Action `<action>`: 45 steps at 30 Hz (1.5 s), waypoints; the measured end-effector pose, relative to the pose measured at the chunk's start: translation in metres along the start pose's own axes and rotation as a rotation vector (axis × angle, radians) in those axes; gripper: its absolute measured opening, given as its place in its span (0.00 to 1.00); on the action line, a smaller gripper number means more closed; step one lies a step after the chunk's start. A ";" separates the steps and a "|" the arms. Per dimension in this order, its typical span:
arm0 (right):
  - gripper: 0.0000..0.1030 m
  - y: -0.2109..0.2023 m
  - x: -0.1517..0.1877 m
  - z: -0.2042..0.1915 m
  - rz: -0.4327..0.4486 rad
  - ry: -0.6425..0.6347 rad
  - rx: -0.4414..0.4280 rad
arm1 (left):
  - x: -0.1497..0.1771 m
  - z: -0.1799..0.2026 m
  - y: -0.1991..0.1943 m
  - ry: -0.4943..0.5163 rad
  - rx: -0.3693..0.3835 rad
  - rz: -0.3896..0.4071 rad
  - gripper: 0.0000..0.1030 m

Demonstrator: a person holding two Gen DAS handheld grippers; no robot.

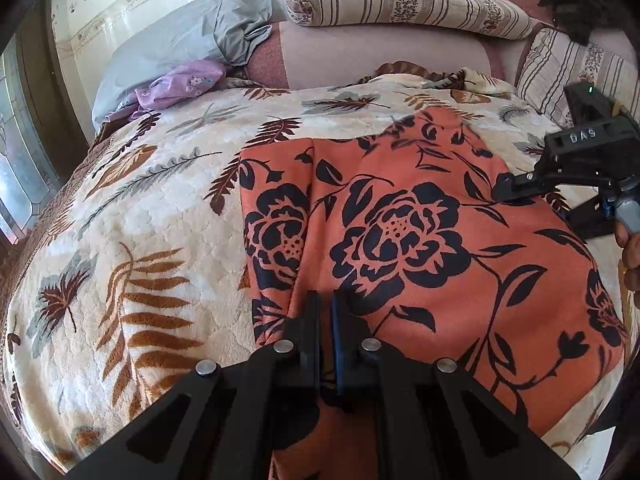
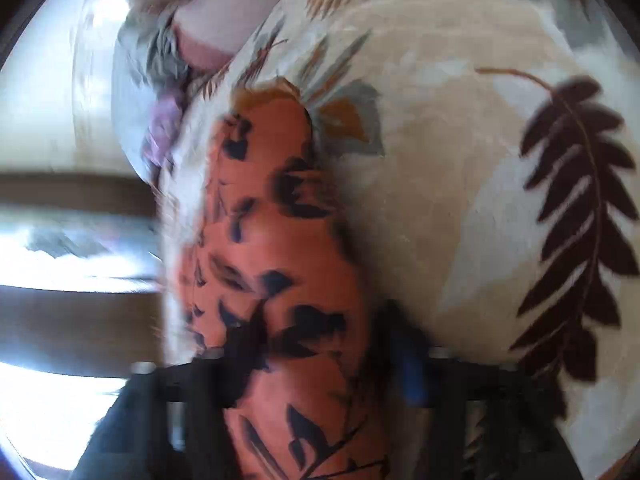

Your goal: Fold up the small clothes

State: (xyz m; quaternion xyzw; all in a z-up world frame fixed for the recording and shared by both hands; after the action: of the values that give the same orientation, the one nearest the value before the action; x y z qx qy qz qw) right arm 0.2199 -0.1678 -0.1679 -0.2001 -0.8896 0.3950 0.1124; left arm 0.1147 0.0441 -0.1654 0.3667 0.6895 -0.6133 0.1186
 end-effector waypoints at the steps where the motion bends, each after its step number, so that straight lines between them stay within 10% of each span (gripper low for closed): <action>1: 0.40 -0.004 0.005 -0.011 0.023 -0.040 0.022 | 0.000 -0.001 0.000 -0.003 0.002 0.002 0.07; 6: 0.37 -0.011 -0.004 -0.024 0.134 -0.149 0.172 | -0.001 -0.001 0.001 -0.006 0.007 0.005 0.07; 10: 0.58 -0.020 -0.018 -0.005 0.065 0.022 0.049 | 0.000 -0.004 0.001 -0.023 0.026 0.012 0.07; 17: 0.69 -0.051 0.044 -0.041 0.061 -0.097 -0.147 | -0.001 -0.005 0.002 -0.033 0.034 0.009 0.07; 22: 0.68 -0.031 0.068 -0.040 0.034 -0.188 -0.015 | 0.000 -0.006 0.000 -0.048 0.041 0.002 0.07; 27: 0.70 -0.062 0.082 -0.087 0.069 -0.302 -0.099 | 0.001 -0.008 0.000 -0.073 0.051 -0.004 0.07; 31: 0.78 0.012 0.099 -0.041 -0.111 -0.252 0.023 | 0.002 -0.008 0.000 -0.074 0.054 -0.008 0.07; 45: 0.79 0.003 0.129 -0.057 0.006 -0.340 0.080 | 0.006 -0.012 -0.006 -0.095 0.090 0.016 0.07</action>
State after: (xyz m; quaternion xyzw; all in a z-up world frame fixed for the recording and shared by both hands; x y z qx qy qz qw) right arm 0.1257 -0.0716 -0.1269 -0.1286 -0.8788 0.4584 -0.0331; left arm 0.1099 0.0570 -0.1615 0.3476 0.6520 -0.6593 0.1394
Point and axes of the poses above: each gripper's, at about its wrist camera, not at the fingertips, and y roughly the way its jaws point, z to its right, x to its underside, the point moved 5 cm from there along y, roughly the way its jaws point, and after that the axes turned 13 degrees about y, right-handed, at the moved point
